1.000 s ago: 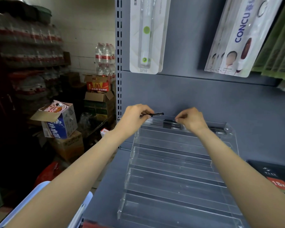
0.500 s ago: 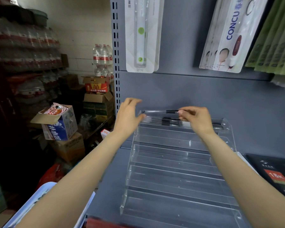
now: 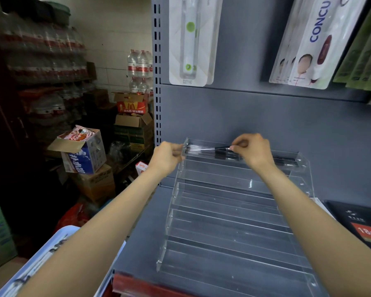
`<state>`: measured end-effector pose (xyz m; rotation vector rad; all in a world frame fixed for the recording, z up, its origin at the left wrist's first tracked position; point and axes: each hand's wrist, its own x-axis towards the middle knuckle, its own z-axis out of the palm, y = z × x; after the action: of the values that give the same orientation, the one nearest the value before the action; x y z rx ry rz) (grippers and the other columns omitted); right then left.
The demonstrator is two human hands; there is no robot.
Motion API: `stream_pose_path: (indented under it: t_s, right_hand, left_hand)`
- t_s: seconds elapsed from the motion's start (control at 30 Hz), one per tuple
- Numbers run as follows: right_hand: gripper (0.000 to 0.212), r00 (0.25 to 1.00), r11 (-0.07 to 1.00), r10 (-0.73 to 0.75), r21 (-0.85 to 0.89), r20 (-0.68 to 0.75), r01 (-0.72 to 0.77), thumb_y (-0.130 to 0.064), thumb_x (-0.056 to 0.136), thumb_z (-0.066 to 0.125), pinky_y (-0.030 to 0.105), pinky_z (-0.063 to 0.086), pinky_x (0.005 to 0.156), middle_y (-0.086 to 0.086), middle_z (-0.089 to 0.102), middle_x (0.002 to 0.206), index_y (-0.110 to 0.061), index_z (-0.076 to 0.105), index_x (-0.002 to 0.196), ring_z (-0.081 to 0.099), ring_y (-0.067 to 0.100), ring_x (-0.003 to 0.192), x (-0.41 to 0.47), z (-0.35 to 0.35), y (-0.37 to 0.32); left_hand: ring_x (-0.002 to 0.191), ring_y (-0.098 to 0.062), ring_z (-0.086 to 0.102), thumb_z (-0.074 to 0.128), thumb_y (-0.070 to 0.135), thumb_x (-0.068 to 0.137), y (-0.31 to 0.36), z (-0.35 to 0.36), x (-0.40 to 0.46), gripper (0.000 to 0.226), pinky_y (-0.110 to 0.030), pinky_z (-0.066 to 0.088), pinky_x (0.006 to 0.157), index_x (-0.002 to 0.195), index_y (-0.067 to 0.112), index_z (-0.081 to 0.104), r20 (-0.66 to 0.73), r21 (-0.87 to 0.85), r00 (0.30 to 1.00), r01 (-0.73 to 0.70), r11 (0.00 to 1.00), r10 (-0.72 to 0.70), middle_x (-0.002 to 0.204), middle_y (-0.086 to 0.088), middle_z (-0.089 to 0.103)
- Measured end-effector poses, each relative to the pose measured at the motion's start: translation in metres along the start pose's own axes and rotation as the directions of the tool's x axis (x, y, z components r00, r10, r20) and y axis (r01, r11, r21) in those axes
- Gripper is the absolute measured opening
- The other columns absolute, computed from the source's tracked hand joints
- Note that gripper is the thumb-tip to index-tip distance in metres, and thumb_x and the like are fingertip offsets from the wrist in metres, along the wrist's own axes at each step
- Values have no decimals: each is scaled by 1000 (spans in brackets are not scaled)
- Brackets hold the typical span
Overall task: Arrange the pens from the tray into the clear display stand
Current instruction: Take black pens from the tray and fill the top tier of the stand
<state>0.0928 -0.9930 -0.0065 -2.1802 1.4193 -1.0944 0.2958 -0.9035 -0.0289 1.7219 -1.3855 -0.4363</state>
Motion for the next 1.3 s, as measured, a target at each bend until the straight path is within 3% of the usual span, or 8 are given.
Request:
stream_pose_path:
  t_s: [0.27,0.4,0.57,0.77,0.93,1.1,1.2,1.3]
  right_hand:
    - [16,994,997,47,-67,97,-41,-16,88,62,26,41,84,11,71,98,-5,73,88,57,30,106,4,1,2]
    - [20,993,994,44,-100,110,-33,-21,92,56,25,39,78,11,70,99,-8,72,93,58,29,103,-2,5,-1]
    - [16,995,986,-93,-138,24,95,-12,89,56,31,45,85,11,71,98,-9,71,93,62,29,96,-14,14,-15]
    - [17,981,982,-185,42,64,182,-10,89,57,12,34,72,4,70,100,-10,71,98,60,15,84,-45,44,-67]
    - [19,963,976,-206,112,177,188,-13,91,54,10,33,71,0,69,102,-16,70,101,55,7,81,-87,91,-122]
    - [19,940,976,-182,167,288,137,-13,92,53,0,36,63,0,68,105,-15,69,103,52,3,83,-151,158,-174]
    - [21,916,987,-125,146,382,73,-15,94,52,6,35,63,3,66,109,-14,66,109,52,4,83,-194,208,-198]
    - [23,878,996,-24,83,477,-18,-13,94,51,11,39,73,4,67,111,-12,66,112,60,12,92,-237,255,-214]
  left_hand:
    - [123,-22,53,62,5,87,-3,0,2,43,-34,37,106,129,6,53,14,-34,1000,4,999,-4,127,-14,59]
    - [123,-22,52,63,6,86,-3,-2,3,46,-32,36,106,131,7,51,26,-25,1000,16,1000,-15,129,-14,58]
    - [105,-14,60,64,13,87,0,-7,-3,39,-20,41,90,124,8,57,-78,-8,996,-37,999,36,116,-6,65]
    - [87,-6,58,59,15,90,-6,-32,-30,23,-17,44,81,113,15,62,-168,40,974,-145,989,150,102,1,66]
    - [78,0,57,56,13,91,-49,-71,-67,22,-5,44,67,111,17,64,-135,97,980,-137,986,149,94,4,66]
    - [83,-10,63,57,15,90,-119,-127,-118,19,-22,50,78,107,16,66,-95,196,988,-102,975,122,92,0,70]
    - [86,-18,65,56,18,91,-179,-160,-154,19,-38,54,76,108,19,64,-27,281,998,-55,958,65,94,-2,71]
    - [88,-23,65,55,21,90,-239,-188,-189,19,-39,53,76,107,20,63,58,362,998,11,932,-35,99,-3,70]
